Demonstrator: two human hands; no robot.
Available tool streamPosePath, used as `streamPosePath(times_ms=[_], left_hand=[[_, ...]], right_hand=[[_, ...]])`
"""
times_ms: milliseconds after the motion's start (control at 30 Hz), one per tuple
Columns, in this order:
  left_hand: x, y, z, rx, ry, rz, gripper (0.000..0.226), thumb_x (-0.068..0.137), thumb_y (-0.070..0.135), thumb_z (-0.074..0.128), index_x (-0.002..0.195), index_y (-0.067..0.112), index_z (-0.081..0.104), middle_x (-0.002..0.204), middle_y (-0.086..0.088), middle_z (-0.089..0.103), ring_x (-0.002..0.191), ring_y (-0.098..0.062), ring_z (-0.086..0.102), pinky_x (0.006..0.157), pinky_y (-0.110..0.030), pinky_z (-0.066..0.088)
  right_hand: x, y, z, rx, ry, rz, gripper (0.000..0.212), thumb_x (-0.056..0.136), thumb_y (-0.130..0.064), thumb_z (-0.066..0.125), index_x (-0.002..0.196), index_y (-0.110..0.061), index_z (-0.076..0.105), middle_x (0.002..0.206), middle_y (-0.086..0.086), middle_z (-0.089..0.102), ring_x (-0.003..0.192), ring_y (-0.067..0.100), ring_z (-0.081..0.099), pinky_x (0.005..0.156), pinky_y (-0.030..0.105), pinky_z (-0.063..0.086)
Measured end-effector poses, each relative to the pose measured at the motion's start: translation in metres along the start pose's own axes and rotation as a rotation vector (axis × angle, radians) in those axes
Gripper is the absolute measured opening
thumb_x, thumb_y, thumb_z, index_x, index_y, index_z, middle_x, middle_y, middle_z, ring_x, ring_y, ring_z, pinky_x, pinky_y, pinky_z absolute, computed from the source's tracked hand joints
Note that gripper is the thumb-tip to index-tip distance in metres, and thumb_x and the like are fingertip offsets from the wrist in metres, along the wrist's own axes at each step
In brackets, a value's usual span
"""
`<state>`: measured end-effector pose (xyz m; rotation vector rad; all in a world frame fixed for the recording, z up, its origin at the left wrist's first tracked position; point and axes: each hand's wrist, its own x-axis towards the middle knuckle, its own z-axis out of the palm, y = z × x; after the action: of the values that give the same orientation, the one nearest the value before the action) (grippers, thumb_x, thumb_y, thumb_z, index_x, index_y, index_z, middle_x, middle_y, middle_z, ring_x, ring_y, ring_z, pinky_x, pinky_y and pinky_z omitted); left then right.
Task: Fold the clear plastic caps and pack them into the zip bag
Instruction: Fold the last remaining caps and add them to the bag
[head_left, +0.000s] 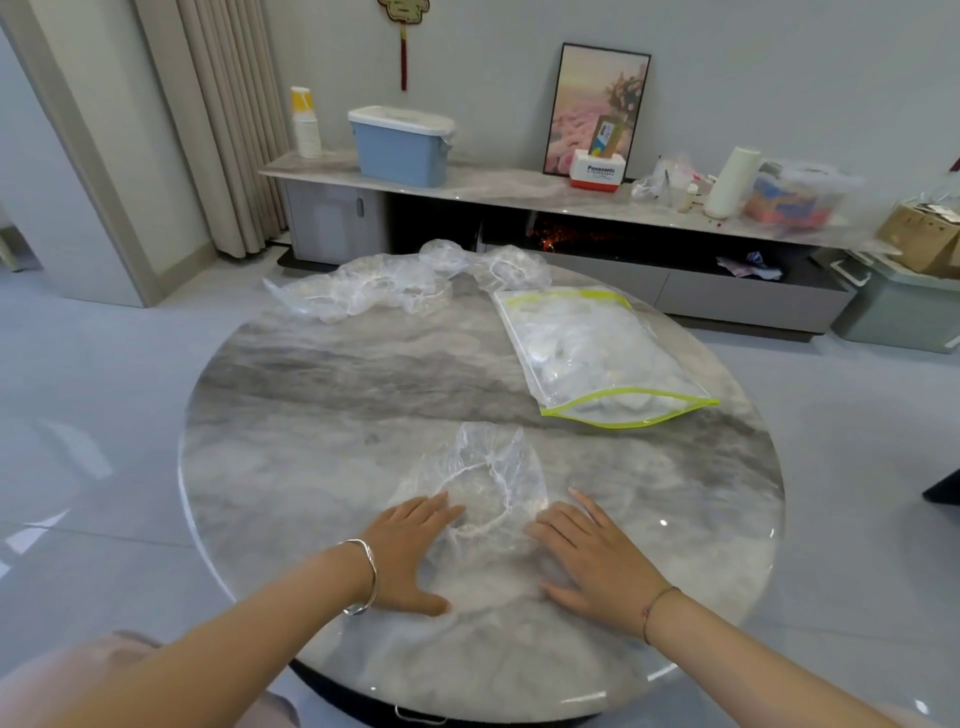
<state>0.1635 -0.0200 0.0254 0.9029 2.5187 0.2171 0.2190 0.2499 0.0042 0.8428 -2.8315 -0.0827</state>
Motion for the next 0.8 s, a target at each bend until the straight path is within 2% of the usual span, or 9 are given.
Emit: streamPosePath(times_ms=[100,200,267,367,433,500,600,667,800], left_hand=[[0.002,0.007,0.002,0.019,0.055,0.053,0.088,0.082,0.034,0.06,0.15,0.028,0.004,0.158,0.003,0.003,0.144,-0.016,0.008,0.114,-0.03,0.015],[0.006,0.015,0.002,0.046,0.093,0.088,0.075,0.086,0.024,0.053,0.15,0.024,0.012,0.157,0.004,0.011,0.141,-0.016,0.018,0.112,-0.027,0.021],[0.008,0.012,0.001,0.112,0.126,0.07,0.071,0.089,0.027,0.05,0.149,0.025,0.013,0.156,0.006,0.014,0.138,-0.016,0.023,0.109,-0.026,0.023],[0.008,-0.004,-0.006,0.168,0.113,0.033,0.075,0.083,0.049,0.049,0.148,0.029,0.018,0.153,0.011,0.021,0.13,-0.016,0.027,0.106,-0.025,0.021],[0.006,-0.013,-0.009,0.152,0.109,0.041,0.084,0.069,0.065,0.039,0.145,0.033,0.026,0.147,0.014,0.031,0.125,-0.015,0.03,0.101,-0.023,0.021],[0.009,-0.015,-0.009,0.099,0.179,0.051,0.072,0.071,0.061,0.036,0.137,0.032,0.042,0.133,0.013,0.048,0.117,-0.015,0.036,0.094,-0.022,0.024],[0.016,-0.01,-0.008,-0.155,0.406,0.066,0.047,0.08,0.057,0.035,0.098,0.025,0.066,0.094,0.012,0.064,0.097,-0.014,0.049,0.085,-0.024,0.036],[0.018,-0.007,-0.007,-0.405,0.469,0.025,0.02,0.089,0.044,0.053,0.079,0.028,0.061,0.077,0.018,0.062,0.083,-0.005,0.052,0.079,-0.022,0.041],[0.022,-0.005,-0.006,-0.6,0.342,-0.102,0.018,0.093,0.029,0.056,0.075,0.024,0.055,0.059,0.013,0.066,0.055,-0.008,0.053,0.06,-0.018,0.042]], right_hand=[[0.012,-0.008,0.007,-0.002,0.022,0.005,0.051,0.077,-0.042,0.053,0.124,-0.022,0.058,0.127,-0.005,0.059,0.12,0.014,0.05,0.108,0.038,0.023],[0.017,-0.013,0.005,0.083,0.033,0.042,0.034,0.083,-0.032,0.043,0.102,-0.025,0.071,0.111,-0.01,0.068,0.107,0.01,0.062,0.106,0.034,0.029],[0.018,-0.013,-0.001,0.166,0.018,0.097,0.034,0.088,-0.032,0.04,0.098,-0.028,0.073,0.104,-0.014,0.07,0.098,0.003,0.063,0.103,0.03,0.038],[0.013,-0.006,-0.004,0.462,-0.022,0.317,0.03,0.099,-0.034,0.041,0.105,-0.027,0.07,0.106,-0.014,0.069,0.102,0.006,0.058,0.107,0.025,0.035],[0.01,-0.003,-0.005,0.656,-0.028,0.461,0.024,0.099,-0.033,0.045,0.095,-0.026,0.068,0.094,-0.013,0.07,0.093,0.006,0.061,0.095,0.029,0.045],[0.01,-0.001,-0.007,0.857,0.049,0.594,0.021,0.098,-0.024,0.05,0.086,-0.02,0.068,0.086,-0.011,0.07,0.086,0.002,0.063,0.086,0.027,0.049],[0.014,0.001,-0.009,0.98,0.147,0.745,0.025,0.097,-0.012,0.051,0.078,-0.015,0.066,0.075,-0.007,0.068,0.075,0.001,0.064,0.075,0.02,0.048],[0.015,0.001,-0.009,0.977,0.158,0.812,0.027,0.096,-0.014,0.051,0.073,-0.018,0.063,0.07,-0.006,0.067,0.069,0.004,0.063,0.067,0.02,0.047],[0.013,0.004,-0.004,0.852,0.065,0.903,0.02,0.093,-0.025,0.053,0.075,-0.018,0.057,0.064,0.002,0.066,0.062,0.02,0.063,0.066,0.039,0.054]])
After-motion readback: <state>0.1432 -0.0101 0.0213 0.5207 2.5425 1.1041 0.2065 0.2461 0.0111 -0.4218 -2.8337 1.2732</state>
